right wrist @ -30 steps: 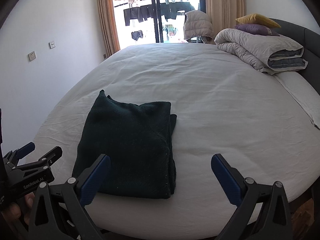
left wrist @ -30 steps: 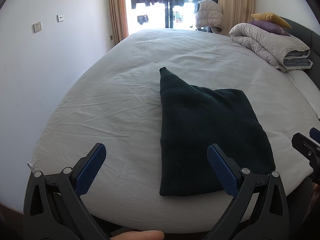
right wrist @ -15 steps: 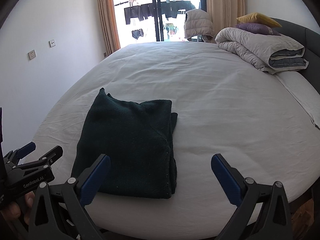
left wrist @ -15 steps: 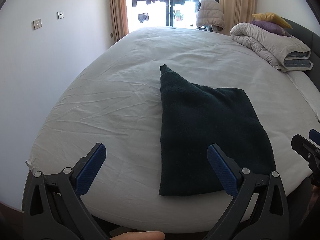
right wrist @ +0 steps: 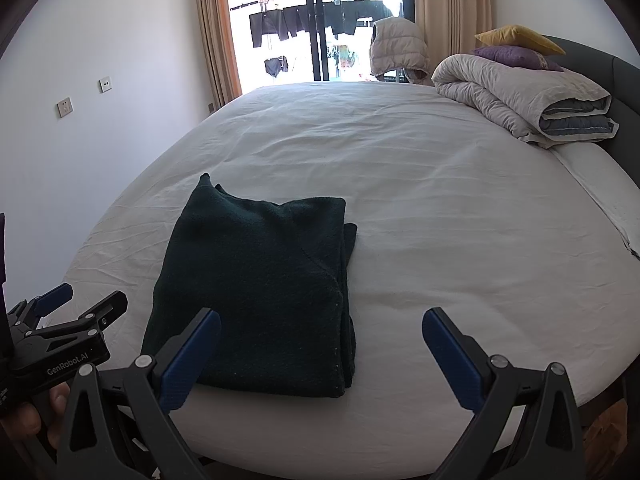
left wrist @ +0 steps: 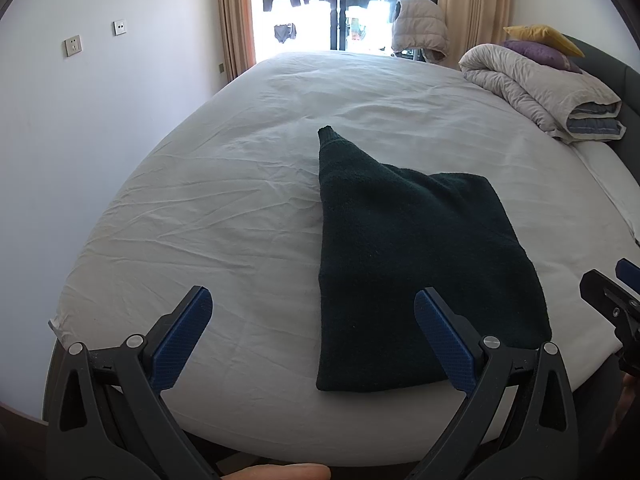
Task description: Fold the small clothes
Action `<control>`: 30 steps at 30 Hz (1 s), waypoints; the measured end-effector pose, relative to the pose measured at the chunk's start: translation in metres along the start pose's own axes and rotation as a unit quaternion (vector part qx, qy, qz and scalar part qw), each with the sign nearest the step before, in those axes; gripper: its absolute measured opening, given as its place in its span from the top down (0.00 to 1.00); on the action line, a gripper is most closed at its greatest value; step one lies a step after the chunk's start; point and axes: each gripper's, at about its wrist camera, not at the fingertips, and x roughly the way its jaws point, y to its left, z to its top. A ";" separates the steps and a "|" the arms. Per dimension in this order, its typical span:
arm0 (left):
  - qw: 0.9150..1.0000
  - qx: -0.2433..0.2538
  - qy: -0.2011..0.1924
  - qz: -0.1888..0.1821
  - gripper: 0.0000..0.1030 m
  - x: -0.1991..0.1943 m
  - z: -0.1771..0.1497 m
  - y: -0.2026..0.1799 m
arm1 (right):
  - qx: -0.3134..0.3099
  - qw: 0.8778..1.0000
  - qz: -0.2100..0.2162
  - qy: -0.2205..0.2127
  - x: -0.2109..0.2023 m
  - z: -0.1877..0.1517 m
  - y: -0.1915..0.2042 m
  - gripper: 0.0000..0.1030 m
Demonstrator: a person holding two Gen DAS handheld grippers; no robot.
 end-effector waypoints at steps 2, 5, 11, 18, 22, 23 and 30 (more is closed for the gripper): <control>1.000 0.000 0.000 0.000 0.00 0.000 -0.001 -0.001 | 0.000 1.000 0.000 0.000 0.000 0.000 0.000 0.00; 1.000 0.000 0.000 0.000 0.00 0.001 -0.001 -0.001 | 0.000 1.000 0.000 0.000 0.000 0.000 0.000 0.00; 1.000 0.000 0.000 0.000 0.00 0.001 -0.001 0.000 | 0.000 1.000 0.000 0.000 0.000 0.000 0.000 0.00; 1.000 0.000 0.001 0.000 0.00 0.001 -0.002 -0.001 | 0.000 1.000 0.001 0.001 0.000 -0.001 0.000 0.00; 1.000 0.000 0.001 0.000 0.00 0.001 -0.002 -0.001 | 0.000 1.000 0.001 0.002 0.000 -0.003 0.000 0.00; 1.000 0.000 0.001 0.000 0.00 0.001 -0.003 -0.001 | 0.000 1.000 0.001 0.001 0.001 -0.002 0.000 0.00; 1.000 0.001 0.003 -0.001 0.00 0.002 -0.004 -0.003 | 0.000 1.000 0.001 0.002 0.000 -0.002 0.000 0.00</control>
